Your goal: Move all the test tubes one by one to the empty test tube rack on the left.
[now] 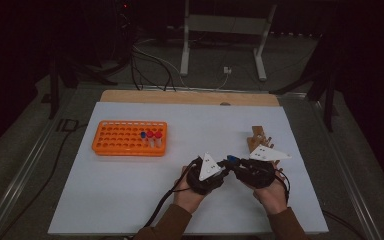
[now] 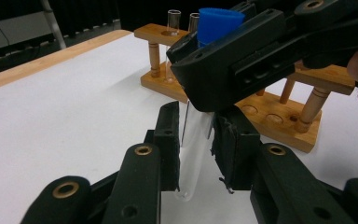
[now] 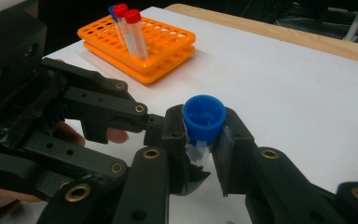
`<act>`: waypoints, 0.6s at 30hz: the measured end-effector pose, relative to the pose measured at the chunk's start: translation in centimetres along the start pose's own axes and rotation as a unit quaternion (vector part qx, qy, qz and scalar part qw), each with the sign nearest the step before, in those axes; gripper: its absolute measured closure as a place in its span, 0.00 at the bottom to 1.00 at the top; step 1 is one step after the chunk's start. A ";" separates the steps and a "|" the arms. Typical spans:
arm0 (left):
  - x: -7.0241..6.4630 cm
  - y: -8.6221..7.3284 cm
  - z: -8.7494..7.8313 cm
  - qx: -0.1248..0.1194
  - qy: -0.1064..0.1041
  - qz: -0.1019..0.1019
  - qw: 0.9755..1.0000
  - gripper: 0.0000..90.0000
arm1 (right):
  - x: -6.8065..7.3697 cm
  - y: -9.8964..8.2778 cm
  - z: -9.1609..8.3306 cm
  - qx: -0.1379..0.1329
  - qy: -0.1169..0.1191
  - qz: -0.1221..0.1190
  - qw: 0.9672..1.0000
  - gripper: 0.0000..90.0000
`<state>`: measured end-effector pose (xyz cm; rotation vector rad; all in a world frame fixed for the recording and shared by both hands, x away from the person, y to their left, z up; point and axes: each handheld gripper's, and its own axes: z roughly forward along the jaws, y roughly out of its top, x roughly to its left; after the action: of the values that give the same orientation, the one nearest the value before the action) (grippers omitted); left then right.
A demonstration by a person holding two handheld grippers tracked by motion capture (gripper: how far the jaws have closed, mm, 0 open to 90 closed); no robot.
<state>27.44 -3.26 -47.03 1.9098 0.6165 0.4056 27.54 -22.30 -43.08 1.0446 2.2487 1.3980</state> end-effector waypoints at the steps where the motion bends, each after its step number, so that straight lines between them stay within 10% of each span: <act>1: 0.0 0.0 0.0 0.000 -0.002 0.001 1.000 0.83 | 0.0 0.0 0.0 0.000 0.000 0.000 1.000 0.85; 6: -0.2 0.0 0.1 -0.001 -0.006 0.009 1.000 0.86 | -0.1 0.0 0.0 -0.001 0.003 0.001 1.000 0.83; 18: 1.2 -0.1 -0.7 -0.004 0.019 -0.004 1.000 0.86 | -0.9 0.2 -0.8 -0.019 0.011 0.009 1.000 0.46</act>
<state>28.03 -1.98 -46.80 1.8960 0.6459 0.4393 27.78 -23.43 -42.58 1.0449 2.2246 1.4607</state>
